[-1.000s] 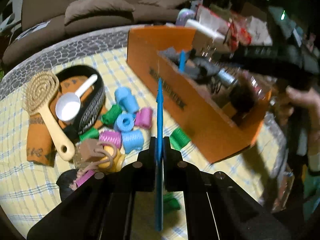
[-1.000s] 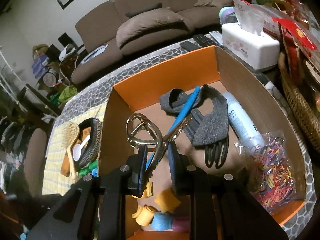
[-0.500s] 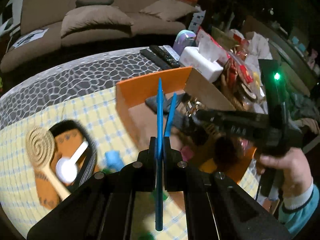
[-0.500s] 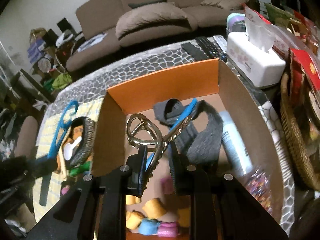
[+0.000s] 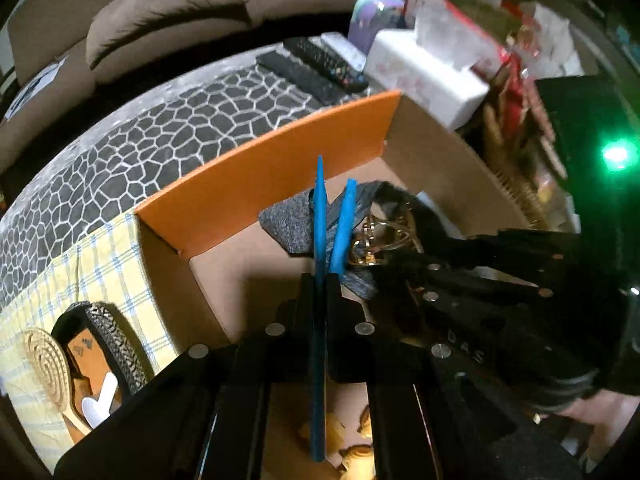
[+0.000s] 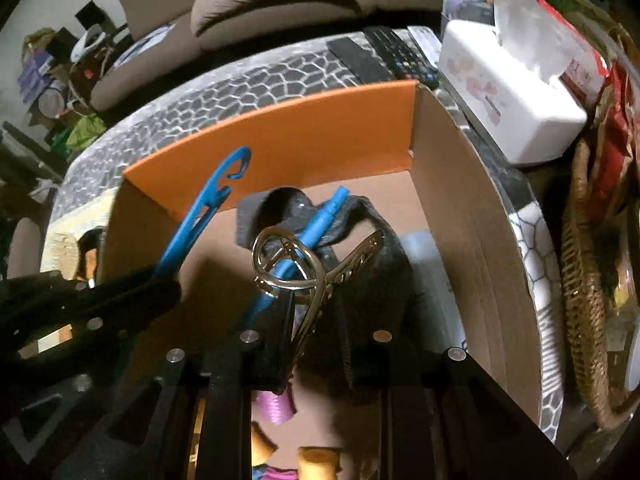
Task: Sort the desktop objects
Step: 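Carry the keyring and blue clip with both tools into the orange box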
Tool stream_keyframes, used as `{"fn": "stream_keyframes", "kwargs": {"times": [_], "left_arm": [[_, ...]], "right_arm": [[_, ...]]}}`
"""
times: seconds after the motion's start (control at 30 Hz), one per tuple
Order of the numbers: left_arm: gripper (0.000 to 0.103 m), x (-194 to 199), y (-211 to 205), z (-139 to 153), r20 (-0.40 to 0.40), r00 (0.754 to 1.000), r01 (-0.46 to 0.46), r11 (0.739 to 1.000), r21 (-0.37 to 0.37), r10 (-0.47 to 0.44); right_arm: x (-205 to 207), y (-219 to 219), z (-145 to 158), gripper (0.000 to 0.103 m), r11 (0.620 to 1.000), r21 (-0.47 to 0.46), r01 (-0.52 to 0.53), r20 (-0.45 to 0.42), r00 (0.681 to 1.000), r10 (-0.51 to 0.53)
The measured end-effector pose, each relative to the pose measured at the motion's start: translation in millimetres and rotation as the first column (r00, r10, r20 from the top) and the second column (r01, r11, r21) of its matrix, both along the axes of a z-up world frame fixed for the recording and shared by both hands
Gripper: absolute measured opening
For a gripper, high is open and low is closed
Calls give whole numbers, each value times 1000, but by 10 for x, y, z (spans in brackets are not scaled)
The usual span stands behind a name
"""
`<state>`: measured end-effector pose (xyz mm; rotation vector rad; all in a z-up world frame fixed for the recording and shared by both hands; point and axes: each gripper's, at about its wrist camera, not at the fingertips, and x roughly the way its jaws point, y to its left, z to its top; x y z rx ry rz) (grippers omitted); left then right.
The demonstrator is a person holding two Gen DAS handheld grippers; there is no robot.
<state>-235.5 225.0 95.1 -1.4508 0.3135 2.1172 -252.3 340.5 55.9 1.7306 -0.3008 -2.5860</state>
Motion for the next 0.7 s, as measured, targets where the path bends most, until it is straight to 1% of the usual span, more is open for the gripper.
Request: {"fn": "stream_keyframes", "kwargs": {"times": [0.17,0.33,0.47,0.5,0.57,0.63,0.7], "left_arm": [[5,-45,88,-208,16,1000,16,997,-77,-15],[5,-49,109,-365,24,1000,18,992,-126,-15],[5,-67,121,-466,37,999,15,989,-145,-10],[5,-71,119,-483,41,999,12,989,-146,-6],[5,-77,109,-510,43,999,7,989,-146,-1],[5,-79,101,-517,40,999,4,988,-152,2],[5,-65,88,-472,33,999,1,990,-138,4]], "right_arm": [[-50,48,-136,19,1000,14,3,42,999,-3],[-71,26,-150,19,999,35,-13,49,999,11],[-87,8,-163,18,996,78,-35,49,998,32],[-97,-11,-166,13,994,103,-42,52,998,37],[-105,-48,-184,12,988,144,-55,59,997,47],[-116,-53,-187,12,988,144,-52,60,997,44],[-109,-37,-152,13,990,133,-42,47,998,36]]}}
